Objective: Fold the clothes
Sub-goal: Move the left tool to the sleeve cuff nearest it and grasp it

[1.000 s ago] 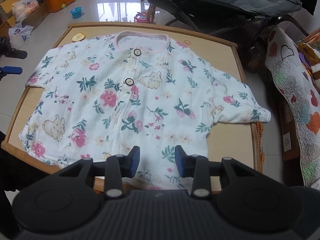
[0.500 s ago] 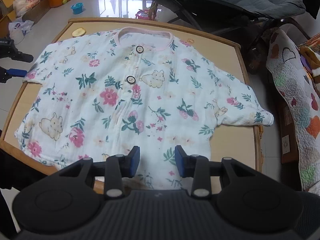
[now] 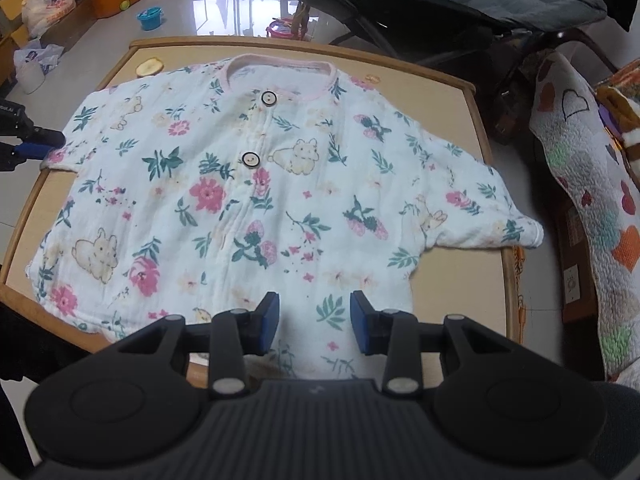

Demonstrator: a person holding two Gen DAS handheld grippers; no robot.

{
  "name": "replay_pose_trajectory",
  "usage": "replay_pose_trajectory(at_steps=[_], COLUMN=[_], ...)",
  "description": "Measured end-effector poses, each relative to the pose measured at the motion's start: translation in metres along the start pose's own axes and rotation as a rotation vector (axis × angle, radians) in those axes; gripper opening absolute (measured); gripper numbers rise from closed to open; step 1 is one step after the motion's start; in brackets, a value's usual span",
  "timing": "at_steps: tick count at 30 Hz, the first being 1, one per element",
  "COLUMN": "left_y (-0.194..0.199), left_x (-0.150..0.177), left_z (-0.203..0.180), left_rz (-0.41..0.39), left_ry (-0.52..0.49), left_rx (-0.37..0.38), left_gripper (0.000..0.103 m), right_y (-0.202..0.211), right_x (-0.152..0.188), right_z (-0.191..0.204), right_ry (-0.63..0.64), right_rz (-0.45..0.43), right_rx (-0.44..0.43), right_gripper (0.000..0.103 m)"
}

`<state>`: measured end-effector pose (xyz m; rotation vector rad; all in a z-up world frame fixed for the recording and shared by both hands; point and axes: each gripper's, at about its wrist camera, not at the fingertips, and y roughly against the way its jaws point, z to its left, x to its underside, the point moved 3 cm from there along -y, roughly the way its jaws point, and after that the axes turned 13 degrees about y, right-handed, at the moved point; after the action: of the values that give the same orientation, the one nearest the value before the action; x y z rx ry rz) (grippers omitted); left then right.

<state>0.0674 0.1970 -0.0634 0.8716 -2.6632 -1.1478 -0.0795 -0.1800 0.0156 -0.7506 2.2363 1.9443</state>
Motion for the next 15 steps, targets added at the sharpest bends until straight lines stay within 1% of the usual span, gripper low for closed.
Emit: replay_pose_trajectory(at_steps=[4, 9, 11, 12, 13, 15], left_y=[0.002, 0.008, 0.012, 0.015, 0.017, 0.022], left_x=[0.000, 0.004, 0.004, 0.003, 0.002, 0.002], left_z=[-0.002, -0.013, -0.016, -0.017, -0.017, -0.020], left_rz=[-0.006, -0.038, -0.058, -0.067, -0.069, -0.064], left_ry=[-0.020, -0.086, -0.093, -0.090, -0.084, -0.083], left_rx=[-0.013, -0.066, -0.081, -0.082, -0.074, -0.062], left_gripper=[0.022, 0.019, 0.014, 0.007, 0.005, 0.005], right_y=[-0.001, -0.002, -0.003, -0.003, -0.003, -0.002], right_x=[0.002, 0.003, 0.003, 0.003, 0.002, 0.002], right_z=[0.002, 0.004, 0.005, 0.005, 0.005, 0.005], right_ry=[0.008, 0.013, 0.013, 0.013, 0.013, 0.017], right_rz=[0.004, 0.010, 0.009, 0.009, 0.007, 0.002], right_rx=[0.004, -0.004, -0.007, -0.008, -0.008, -0.010], right_gripper=[0.038, 0.039, 0.039, 0.039, 0.039, 0.039])
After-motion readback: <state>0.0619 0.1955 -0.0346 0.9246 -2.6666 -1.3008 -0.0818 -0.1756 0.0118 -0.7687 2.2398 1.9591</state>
